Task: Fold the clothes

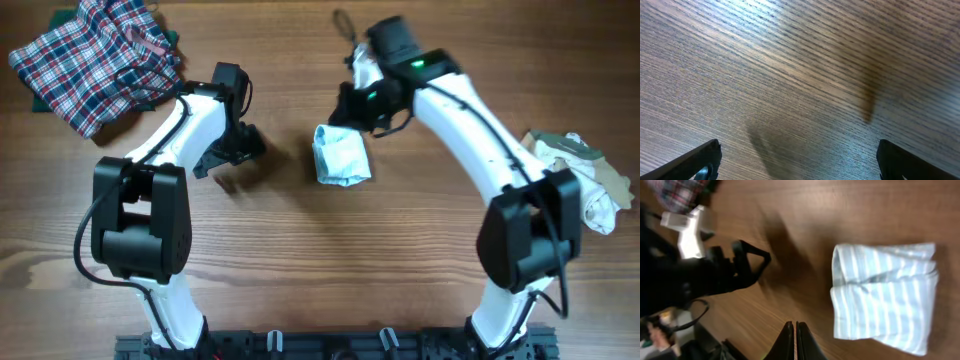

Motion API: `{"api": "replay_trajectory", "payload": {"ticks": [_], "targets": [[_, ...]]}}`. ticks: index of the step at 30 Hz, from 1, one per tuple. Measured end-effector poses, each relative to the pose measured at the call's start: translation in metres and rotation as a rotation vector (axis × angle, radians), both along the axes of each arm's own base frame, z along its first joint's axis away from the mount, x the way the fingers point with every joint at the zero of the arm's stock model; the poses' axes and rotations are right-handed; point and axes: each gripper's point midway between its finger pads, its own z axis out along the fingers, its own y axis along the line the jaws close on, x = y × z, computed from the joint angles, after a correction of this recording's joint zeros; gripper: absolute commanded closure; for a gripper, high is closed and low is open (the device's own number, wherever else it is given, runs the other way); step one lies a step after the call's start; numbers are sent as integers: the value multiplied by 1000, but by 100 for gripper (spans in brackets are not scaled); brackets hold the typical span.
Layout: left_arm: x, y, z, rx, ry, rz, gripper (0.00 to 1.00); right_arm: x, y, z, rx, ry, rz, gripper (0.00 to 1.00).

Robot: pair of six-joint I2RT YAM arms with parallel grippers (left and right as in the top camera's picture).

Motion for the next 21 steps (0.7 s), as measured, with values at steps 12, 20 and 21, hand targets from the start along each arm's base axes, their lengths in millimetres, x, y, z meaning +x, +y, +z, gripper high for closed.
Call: {"api": "replay_trajectory", "payload": {"ticks": [12,20,21], "targets": [[1,-1,0,-5,-6,0,0,-28,18,-45,269,42,169,96],[2,-1,0,-5,-7,0,0,-49,19,-67,338,74,193,96],[2,-1,0,-5,-8,0,0,-49,19,-70,342,73,195,96]]}}
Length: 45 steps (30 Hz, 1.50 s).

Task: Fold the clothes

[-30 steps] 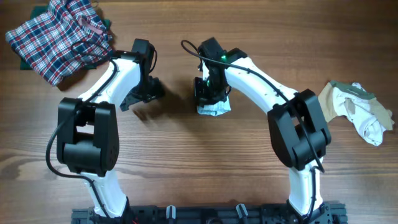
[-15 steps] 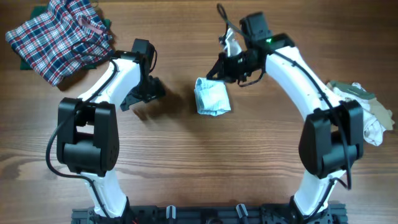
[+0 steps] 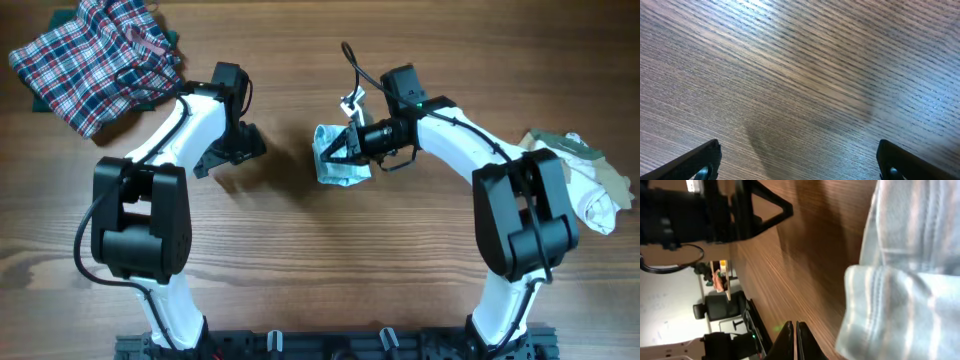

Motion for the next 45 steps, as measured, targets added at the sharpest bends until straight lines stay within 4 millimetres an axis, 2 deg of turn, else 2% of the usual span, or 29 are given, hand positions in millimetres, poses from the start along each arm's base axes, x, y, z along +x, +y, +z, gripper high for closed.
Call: {"api": "replay_trajectory", "payload": {"ticks": [9,15,19,24,29,35,40,42,45], "targets": [[0,0,0,0,-2,0,0,-1,-1,-50,-36,88,-19,96],[2,0,0,-2,-8,0,0,-1,-8,-61,-106,161,-82,95],[2,0,0,-2,-9,0,0,-1,-11,-65,-140,206,-121,91],[2,0,0,-2,-8,0,0,0,-12,-65,-145,229,-138,96],[2,0,0,-2,-8,0,0,3,-9,-56,-103,222,-119,96],[2,0,0,-2,-8,0,0,27,6,-15,13,148,-88,96],[2,0,0,-2,-8,0,0,40,10,21,48,57,-86,87],[2,0,0,-2,-7,0,0,45,7,22,9,36,-107,86],[2,0,0,-2,-7,0,0,48,0,8,-63,35,-138,86]]}}
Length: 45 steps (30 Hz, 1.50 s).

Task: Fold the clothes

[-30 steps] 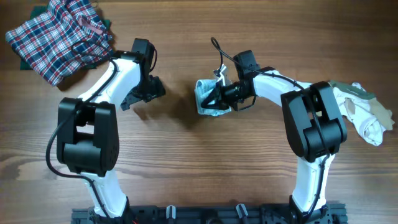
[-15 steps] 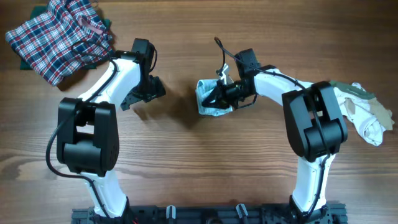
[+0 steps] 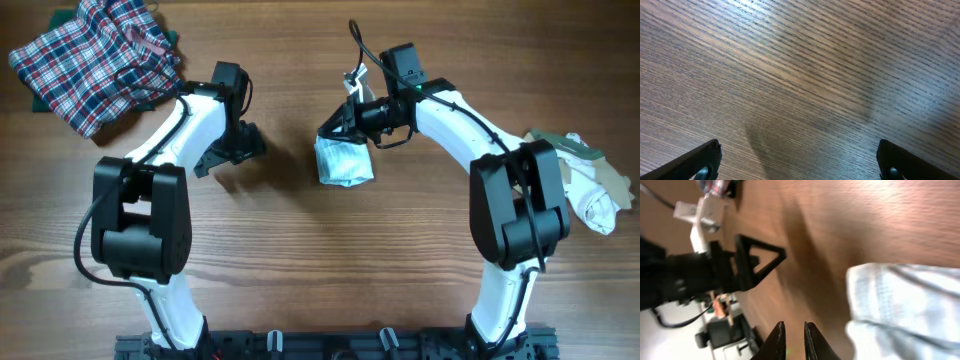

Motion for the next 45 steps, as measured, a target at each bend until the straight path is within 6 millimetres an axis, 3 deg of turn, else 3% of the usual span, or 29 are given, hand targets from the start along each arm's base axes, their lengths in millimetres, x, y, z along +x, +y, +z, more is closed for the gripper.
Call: {"api": "replay_trajectory", "payload": {"ticks": [3,6,9,15,21,23,24,25,27,32,36,39,45], "targets": [[0,0,0,0,0,0,0,3,-3,-16,-39,8,-13,87],[0,0,0,0,0,0,0,3,-8,-49,-95,56,-27,87],[0,0,0,0,0,0,0,2,-9,-69,-111,82,-28,87],[0,0,0,0,0,0,0,2,-9,-72,-104,87,-27,94],[-1,-4,0,-21,8,-5,0,6,-9,-66,-93,89,-27,91],[-2,-10,-1,-59,15,-22,0,8,-9,-61,-93,90,-29,84],[-3,-13,-1,-77,19,-29,0,10,-9,-58,-92,87,-29,76],[-4,-18,-1,-104,23,-35,0,14,-8,-52,-88,72,-29,61],[-6,-28,-1,-164,34,-46,0,20,-9,-28,-73,23,-34,41],[-6,-55,2,-321,40,-90,0,24,-9,47,-23,-122,-41,25],[2,-82,10,-477,4,-123,0,19,-20,105,11,-216,-61,21],[6,-102,18,-595,-18,-168,0,20,-55,124,-32,-215,-144,21],[17,-124,28,-701,-87,-232,0,15,-139,105,-254,-105,-326,19]]}}
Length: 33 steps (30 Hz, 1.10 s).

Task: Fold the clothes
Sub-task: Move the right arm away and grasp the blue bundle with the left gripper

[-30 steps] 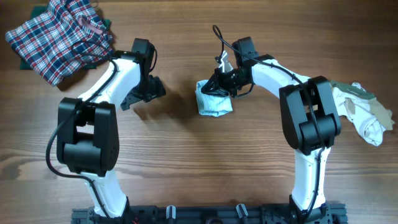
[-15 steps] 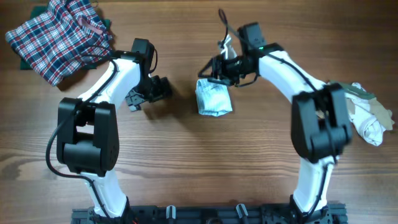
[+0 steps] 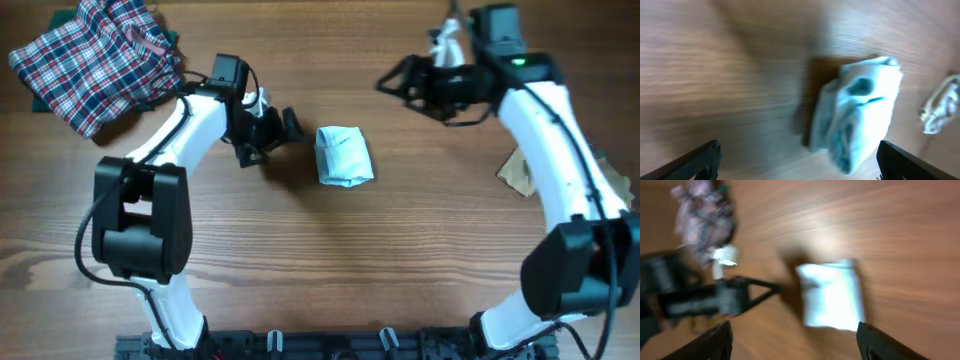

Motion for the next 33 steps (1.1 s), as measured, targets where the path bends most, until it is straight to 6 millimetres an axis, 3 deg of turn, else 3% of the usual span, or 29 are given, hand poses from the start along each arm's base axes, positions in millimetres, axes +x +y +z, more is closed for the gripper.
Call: {"api": "replay_trajectory", "payload": {"ticks": [3,7,14,27,29,33], "targets": [[-1,-23,2,-72,-43,-47,0,-8,-30,-10,-90,47,-50,18],[-10,-51,-7,-132,-79,-98,0,-17,-43,-17,-147,73,-44,17],[-20,-67,-13,-179,-56,-84,0,-22,-44,-19,-166,75,-11,17],[-17,-91,-15,-264,-29,-82,0,-25,-44,-20,-173,76,10,17],[-17,-93,-15,-276,-21,-82,4,-25,-44,-20,-173,76,11,17],[-18,-93,-19,-278,-9,-79,27,-26,-44,-20,-174,75,13,17]]}}
